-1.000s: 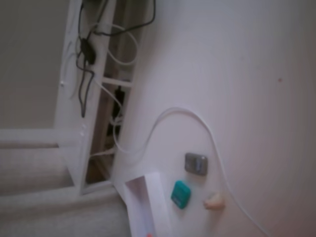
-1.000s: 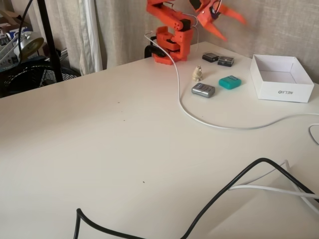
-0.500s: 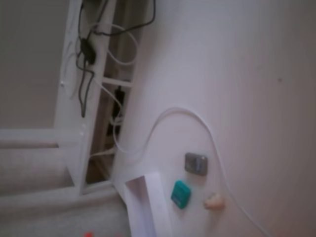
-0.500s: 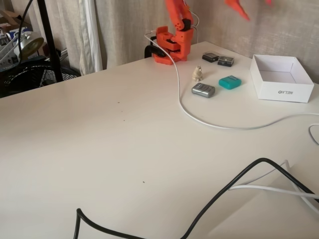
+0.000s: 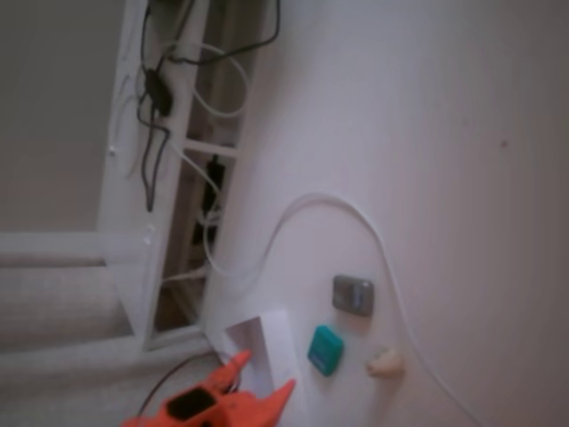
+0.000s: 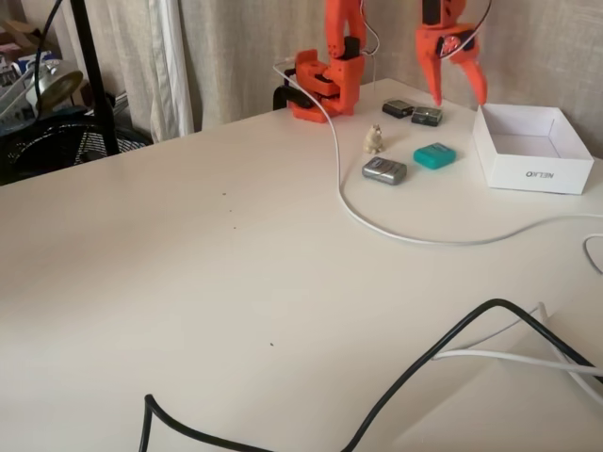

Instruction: Grasp the green cube and put it in the bin.

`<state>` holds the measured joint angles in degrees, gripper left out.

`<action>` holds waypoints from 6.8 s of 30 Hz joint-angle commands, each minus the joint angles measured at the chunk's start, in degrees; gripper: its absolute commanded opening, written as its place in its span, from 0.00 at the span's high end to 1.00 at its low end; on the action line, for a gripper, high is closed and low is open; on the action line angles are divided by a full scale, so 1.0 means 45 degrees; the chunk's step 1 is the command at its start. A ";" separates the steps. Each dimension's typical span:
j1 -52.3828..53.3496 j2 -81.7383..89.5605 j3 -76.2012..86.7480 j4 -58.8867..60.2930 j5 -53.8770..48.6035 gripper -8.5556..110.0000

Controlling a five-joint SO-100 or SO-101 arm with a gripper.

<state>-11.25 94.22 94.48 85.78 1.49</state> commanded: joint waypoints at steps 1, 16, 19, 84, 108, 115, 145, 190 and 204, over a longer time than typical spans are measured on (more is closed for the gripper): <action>0.0156 -0.0527 0.0215 -0.0176 0.0059 0.64; 0.1172 -0.2207 0.1445 -0.1094 -0.0117 0.64; 0.1367 -0.2598 0.1348 -0.1387 -0.0234 0.64; 0.0371 0.0410 -0.0469 -0.7012 -0.4395 1.00; -0.2715 -0.2148 -0.1191 -0.6250 -0.7090 0.94; -0.2773 -0.3359 -0.2070 -0.6660 -0.6992 0.72; -0.0859 1.1309 0.8750 -0.7578 -0.4922 0.68; 0.1562 2.1191 1.6543 -0.2031 -0.5352 1.00; 0.1543 2.1191 1.6543 -0.2031 -0.5371 1.00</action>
<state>-4.13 189.14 169.10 77.17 -22.32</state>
